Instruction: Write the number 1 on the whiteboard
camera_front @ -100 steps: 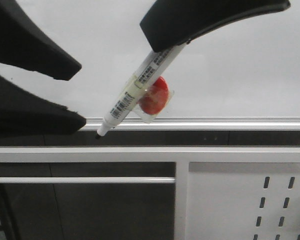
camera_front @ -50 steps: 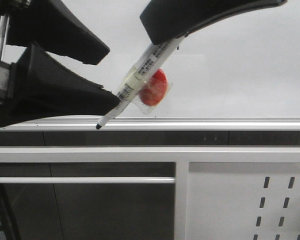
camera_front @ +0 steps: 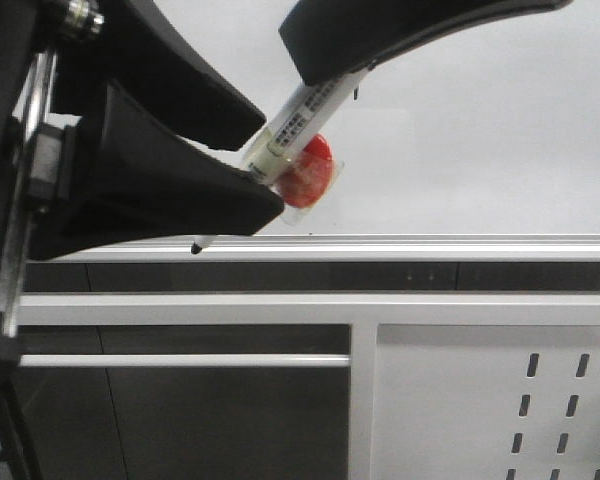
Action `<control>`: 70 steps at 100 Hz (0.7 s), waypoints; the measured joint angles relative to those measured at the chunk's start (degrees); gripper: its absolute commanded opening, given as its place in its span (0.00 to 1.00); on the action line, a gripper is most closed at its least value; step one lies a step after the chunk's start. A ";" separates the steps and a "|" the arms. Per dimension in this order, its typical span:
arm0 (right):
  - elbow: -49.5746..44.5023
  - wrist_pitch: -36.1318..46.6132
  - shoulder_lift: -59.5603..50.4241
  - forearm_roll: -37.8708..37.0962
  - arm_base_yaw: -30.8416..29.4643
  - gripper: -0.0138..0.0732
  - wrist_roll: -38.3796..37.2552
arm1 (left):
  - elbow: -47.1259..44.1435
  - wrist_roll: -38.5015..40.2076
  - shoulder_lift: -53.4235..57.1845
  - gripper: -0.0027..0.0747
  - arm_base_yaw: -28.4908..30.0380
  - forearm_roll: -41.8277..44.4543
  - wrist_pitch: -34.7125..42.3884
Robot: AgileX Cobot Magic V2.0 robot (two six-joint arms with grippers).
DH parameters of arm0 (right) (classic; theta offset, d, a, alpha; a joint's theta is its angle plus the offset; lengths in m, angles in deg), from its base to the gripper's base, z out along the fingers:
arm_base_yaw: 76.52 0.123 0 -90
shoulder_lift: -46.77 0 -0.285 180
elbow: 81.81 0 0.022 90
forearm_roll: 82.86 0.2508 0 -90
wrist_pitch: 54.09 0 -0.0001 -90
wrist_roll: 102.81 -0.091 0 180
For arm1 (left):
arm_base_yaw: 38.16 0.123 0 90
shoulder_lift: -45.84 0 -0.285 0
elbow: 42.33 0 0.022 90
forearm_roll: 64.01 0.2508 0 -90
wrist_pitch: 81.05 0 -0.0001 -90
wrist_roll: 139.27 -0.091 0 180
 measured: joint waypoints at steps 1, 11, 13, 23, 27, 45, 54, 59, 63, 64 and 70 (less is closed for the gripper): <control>0.00 0.00 0.00 0.00 0.00 0.07 0.00 | 0.00 0.00 0.00 0.35 0.00 -0.11 0.00; 0.00 0.00 0.00 0.00 0.00 0.07 0.00 | 0.00 0.00 0.00 0.32 0.00 -0.24 -0.10; 0.00 0.00 0.00 0.00 0.00 0.07 0.00 | 0.00 0.00 0.00 0.31 0.00 -0.24 -0.21; 0.00 0.00 0.00 0.00 0.00 0.07 0.00 | 0.00 0.00 0.00 0.30 0.00 -1.93 -0.54; 0.00 0.00 0.00 0.00 0.00 0.07 0.00 | 0.00 0.00 -0.12 0.30 0.00 -2.51 -0.57; 0.00 0.00 0.00 0.00 0.00 0.07 0.00 | 0.00 0.00 -0.45 0.30 0.00 -3.93 -0.57; 0.00 -0.10 0.00 0.00 0.00 0.07 0.00 | 0.00 0.00 -0.45 0.28 0.00 -5.29 -0.57; 0.00 -0.10 0.00 0.00 0.00 0.07 0.00 | 0.00 0.00 -0.45 0.25 0.00 -6.16 -0.57; 0.00 -0.10 0.00 0.00 0.00 0.07 0.00 | 0.00 0.00 -0.45 0.24 0.00 -6.96 -0.57; 0.00 -0.10 0.00 0.00 0.00 0.07 0.00 | 0.00 0.00 -0.45 0.23 0.00 -7.11 -0.57; 0.00 -0.33 0.00 0.00 0.00 0.07 -0.10 | 0.00 0.00 -0.45 0.21 0.38 -8.62 -0.20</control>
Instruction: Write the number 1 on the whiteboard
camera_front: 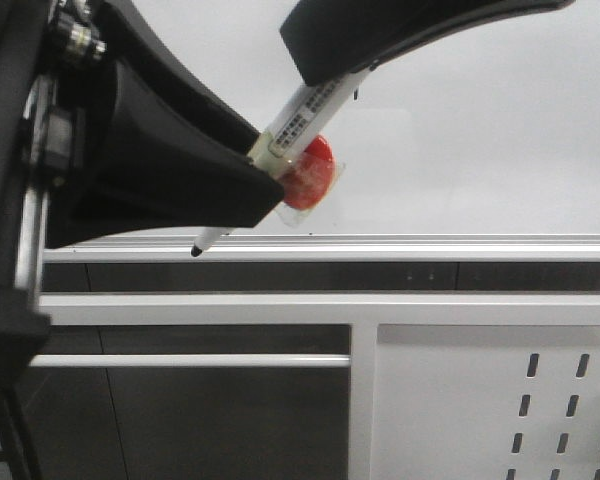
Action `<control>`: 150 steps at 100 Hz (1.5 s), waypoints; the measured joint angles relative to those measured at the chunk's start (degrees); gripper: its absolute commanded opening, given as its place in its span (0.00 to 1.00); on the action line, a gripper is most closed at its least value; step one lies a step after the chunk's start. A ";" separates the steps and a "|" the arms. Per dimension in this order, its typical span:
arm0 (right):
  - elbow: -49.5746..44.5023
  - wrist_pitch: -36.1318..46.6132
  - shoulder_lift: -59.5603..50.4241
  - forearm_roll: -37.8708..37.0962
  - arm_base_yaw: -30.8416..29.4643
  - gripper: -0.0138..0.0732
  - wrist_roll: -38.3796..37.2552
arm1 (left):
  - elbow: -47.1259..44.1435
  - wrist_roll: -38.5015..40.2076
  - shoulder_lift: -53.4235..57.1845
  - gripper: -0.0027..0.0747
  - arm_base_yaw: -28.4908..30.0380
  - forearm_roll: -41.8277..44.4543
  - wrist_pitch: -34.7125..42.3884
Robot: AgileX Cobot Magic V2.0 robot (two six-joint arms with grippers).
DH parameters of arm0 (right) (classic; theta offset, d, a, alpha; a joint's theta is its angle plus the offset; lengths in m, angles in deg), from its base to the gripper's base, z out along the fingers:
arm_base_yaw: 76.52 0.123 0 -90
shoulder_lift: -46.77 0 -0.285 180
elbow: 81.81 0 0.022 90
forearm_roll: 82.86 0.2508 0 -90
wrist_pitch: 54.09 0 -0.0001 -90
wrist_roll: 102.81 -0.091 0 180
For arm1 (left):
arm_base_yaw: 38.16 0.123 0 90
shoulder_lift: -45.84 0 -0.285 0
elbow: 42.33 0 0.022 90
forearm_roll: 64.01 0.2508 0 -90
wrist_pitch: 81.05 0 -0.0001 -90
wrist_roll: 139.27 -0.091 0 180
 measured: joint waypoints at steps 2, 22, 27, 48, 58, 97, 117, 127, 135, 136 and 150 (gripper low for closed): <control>0.00 0.00 0.00 0.00 0.00 0.07 0.00 | 0.00 0.00 0.00 0.20 0.06 -0.38 0.17; 0.10 0.47 0.00 0.00 0.00 0.07 0.00 | 0.00 0.00 0.00 0.11 0.71 -4.01 0.75; 0.10 0.47 0.00 0.00 0.00 0.07 0.00 | 0.00 -0.01 0.00 0.07 0.74 -4.75 0.80; 0.10 0.56 0.00 0.00 0.00 0.07 0.00 | 0.00 -0.71 0.00 0.01 0.74 -6.07 0.80; 0.10 0.56 0.00 0.00 0.00 0.07 0.00 | 0.00 -0.91 0.00 0.01 0.74 -6.20 0.90; 0.20 0.91 -0.10 0.11 0.00 0.36 0.00 | 0.00 -1.05 -0.18 0.01 0.74 -6.73 1.40; 0.32 1.05 -0.22 0.33 0.00 0.59 0.00 | 0.00 -0.30 -0.18 0.01 0.86 -7.69 2.78; 0.32 1.31 -0.22 0.33 0.00 0.59 0.00 | 0.00 -0.20 -0.18 0.01 0.86 -7.83 2.81; 0.32 2.23 -0.34 0.33 0.00 0.59 0.00 | 0.00 -0.20 -0.18 0.01 0.86 -7.91 2.81; 0.32 2.24 -0.34 0.35 0.00 0.59 0.00 | 0.00 -0.11 -0.18 0.01 0.86 -7.96 2.81; 0.32 3.76 -1.58 0.45 0.00 0.59 0.00 | 0.00 -0.11 -0.18 0.01 0.86 -9.89 2.81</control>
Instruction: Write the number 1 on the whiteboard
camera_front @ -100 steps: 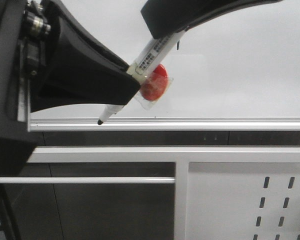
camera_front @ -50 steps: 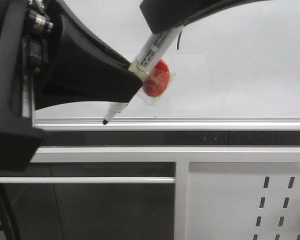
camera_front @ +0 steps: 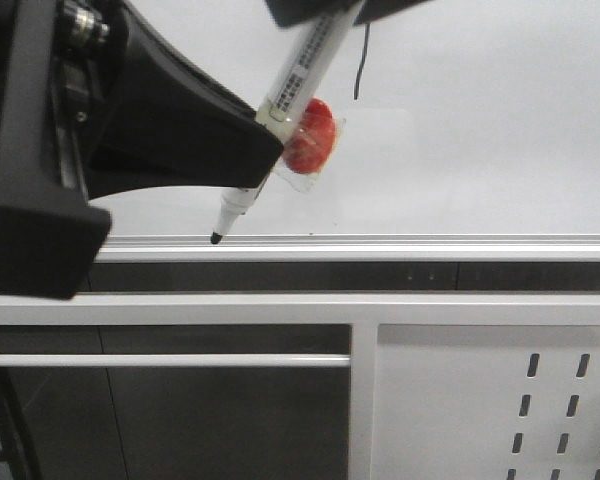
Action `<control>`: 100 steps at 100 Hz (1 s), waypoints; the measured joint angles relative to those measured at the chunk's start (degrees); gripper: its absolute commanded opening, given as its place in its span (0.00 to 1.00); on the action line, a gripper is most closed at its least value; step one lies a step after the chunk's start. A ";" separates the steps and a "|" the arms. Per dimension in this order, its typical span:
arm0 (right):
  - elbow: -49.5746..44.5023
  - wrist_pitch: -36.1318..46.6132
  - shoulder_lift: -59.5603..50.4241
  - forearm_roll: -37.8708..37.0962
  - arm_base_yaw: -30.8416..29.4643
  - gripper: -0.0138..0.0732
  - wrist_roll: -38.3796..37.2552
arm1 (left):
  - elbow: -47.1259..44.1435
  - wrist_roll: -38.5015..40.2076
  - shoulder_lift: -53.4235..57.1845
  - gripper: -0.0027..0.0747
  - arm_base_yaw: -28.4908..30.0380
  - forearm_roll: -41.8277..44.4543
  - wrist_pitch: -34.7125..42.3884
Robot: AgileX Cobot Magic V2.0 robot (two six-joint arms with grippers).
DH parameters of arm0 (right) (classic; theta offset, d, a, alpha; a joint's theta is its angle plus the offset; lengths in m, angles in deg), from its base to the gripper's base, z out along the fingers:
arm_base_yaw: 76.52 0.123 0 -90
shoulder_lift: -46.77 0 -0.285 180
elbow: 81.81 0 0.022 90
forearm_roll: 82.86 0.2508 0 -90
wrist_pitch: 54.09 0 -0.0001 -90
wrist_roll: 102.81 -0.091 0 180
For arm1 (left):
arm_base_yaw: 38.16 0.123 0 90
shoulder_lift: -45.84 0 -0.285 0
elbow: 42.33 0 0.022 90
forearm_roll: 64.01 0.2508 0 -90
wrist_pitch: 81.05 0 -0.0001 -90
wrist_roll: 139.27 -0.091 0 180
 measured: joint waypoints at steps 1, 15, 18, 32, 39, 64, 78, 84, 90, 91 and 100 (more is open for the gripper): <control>0.00 0.17 -0.12 0.00 0.00 0.59 0.00 | 0.00 0.00 0.00 0.01 0.00 -0.36 0.00; 0.00 1.28 -3.23 -0.46 -0.16 0.59 0.00 | 0.00 0.00 0.00 0.01 0.00 -2.23 0.00; 0.00 1.28 -4.12 -0.49 -0.38 0.59 0.00 | 0.00 0.00 0.00 0.01 0.00 -2.39 0.00; 0.00 0.36 -7.44 -0.59 -3.17 0.59 0.00 | 0.00 0.00 0.00 0.01 0.00 -4.82 0.11; 0.00 -0.92 -9.15 -0.71 -5.42 0.59 0.00 | 0.00 0.00 0.00 0.01 0.00 -7.32 0.80; 0.00 -7.02 -15.65 -1.68 -13.12 0.58 0.00 | 0.00 0.00 0.00 0.01 0.00 -15.68 7.75; 0.00 -10.87 -19.48 -3.46 -17.72 0.58 0.00 | 0.00 0.00 0.00 0.01 0.00 -17.41 9.54; 0.00 -12.61 -21.03 -4.38 -19.44 0.57 0.00 | 0.00 0.00 0.33 0.01 0.00 -17.69 9.83; 0.00 -14.65 -22.47 -5.03 -21.20 0.54 0.00 | 0.00 0.00 0.62 0.01 0.00 -17.81 10.20; 0.00 -14.92 -22.63 -5.19 -21.39 0.53 0.00 | 0.00 0.00 0.75 0.01 0.00 -17.81 10.20; 0.00 -17.89 -24.68 -5.80 -23.46 0.41 0.00 | 0.00 0.00 1.49 0.01 0.00 -17.93 10.89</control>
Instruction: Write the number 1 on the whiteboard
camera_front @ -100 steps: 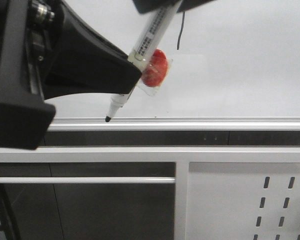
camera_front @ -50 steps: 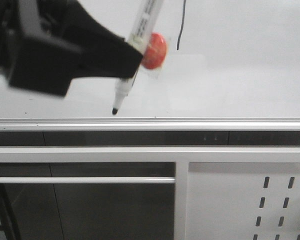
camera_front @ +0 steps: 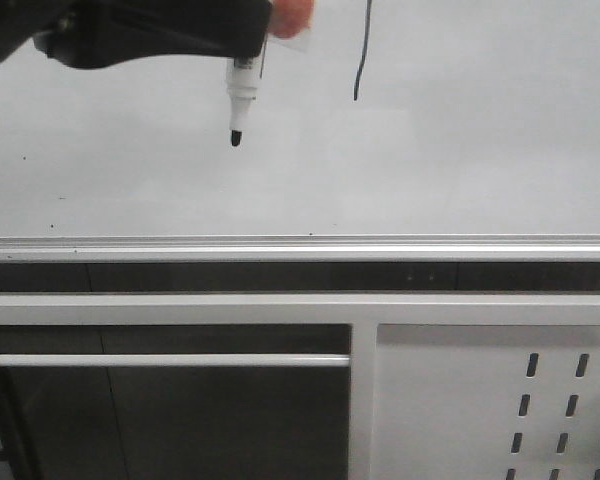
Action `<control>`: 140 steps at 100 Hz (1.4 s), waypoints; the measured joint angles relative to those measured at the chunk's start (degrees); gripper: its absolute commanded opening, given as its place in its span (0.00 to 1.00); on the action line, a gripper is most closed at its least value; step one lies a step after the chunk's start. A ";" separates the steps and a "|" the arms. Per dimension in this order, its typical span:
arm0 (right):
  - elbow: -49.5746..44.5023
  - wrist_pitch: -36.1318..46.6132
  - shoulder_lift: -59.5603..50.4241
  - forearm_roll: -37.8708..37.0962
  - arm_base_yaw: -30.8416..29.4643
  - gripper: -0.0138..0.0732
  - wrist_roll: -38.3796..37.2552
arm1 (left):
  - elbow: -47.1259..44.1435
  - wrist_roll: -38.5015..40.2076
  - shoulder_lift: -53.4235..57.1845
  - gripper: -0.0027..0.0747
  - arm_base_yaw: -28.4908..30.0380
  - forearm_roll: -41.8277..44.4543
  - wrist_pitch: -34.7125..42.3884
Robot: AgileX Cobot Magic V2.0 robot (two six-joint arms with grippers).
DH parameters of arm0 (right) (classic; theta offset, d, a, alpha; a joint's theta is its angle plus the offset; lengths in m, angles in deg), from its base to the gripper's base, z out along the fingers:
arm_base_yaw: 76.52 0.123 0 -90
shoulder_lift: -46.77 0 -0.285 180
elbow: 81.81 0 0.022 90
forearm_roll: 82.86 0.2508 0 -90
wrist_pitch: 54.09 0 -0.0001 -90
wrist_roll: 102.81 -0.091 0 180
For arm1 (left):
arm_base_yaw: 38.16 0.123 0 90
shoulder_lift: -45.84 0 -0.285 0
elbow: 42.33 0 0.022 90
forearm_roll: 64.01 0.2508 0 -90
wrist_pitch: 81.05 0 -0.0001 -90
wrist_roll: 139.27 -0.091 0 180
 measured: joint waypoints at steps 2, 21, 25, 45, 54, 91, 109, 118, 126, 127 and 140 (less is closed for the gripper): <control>0.00 -0.68 -0.47 -0.16 -0.36 0.37 0.00 | 0.00 0.00 0.28 0.01 0.00 0.00 0.24; 0.00 -6.56 -5.26 -2.85 -1.94 0.07 -3.52 | -1.00 0.00 1.82 0.01 0.00 -0.99 3.55; 0.00 -7.89 -6.53 -4.24 -1.94 0.08 -4.93 | -1.53 0.00 2.09 0.01 0.00 -1.32 4.31; 0.00 -11.49 -14.81 -11.24 -1.94 0.08 -13.22 | -5.58 0.00 3.76 0.01 0.00 -2.72 8.96; -0.11 -11.72 -19.66 -12.69 -1.94 0.08 -14.61 | -7.58 0.00 4.01 0.01 0.00 -2.84 12.08; -4.29 -11.99 -34.37 -16.49 -1.94 0.08 -17.52 | -15.07 0.00 4.01 0.01 -2.81 -6.84 26.97; -5.52 -12.48 -34.37 -17.11 -2.07 0.08 -17.91 | -15.43 0.00 2.83 0.01 -2.82 -9.26 30.49; -6.14 -11.49 -34.37 -17.22 -2.07 0.08 -17.91 | -15.43 0.31 0.55 0.01 -2.93 -9.26 30.63; -6.60 -10.71 -34.37 -17.31 -2.07 0.08 -17.91 | -15.43 2.16 -2.02 0.01 -2.93 -9.26 31.64; -6.53 -10.70 -34.37 -17.31 -2.07 0.08 -17.91 | -15.43 2.59 -2.24 0.01 -2.93 -9.26 31.79; -6.63 -10.22 -34.37 -17.31 -2.07 0.08 -18.01 | -15.43 5.39 -6.69 0.01 -2.93 -9.80 36.89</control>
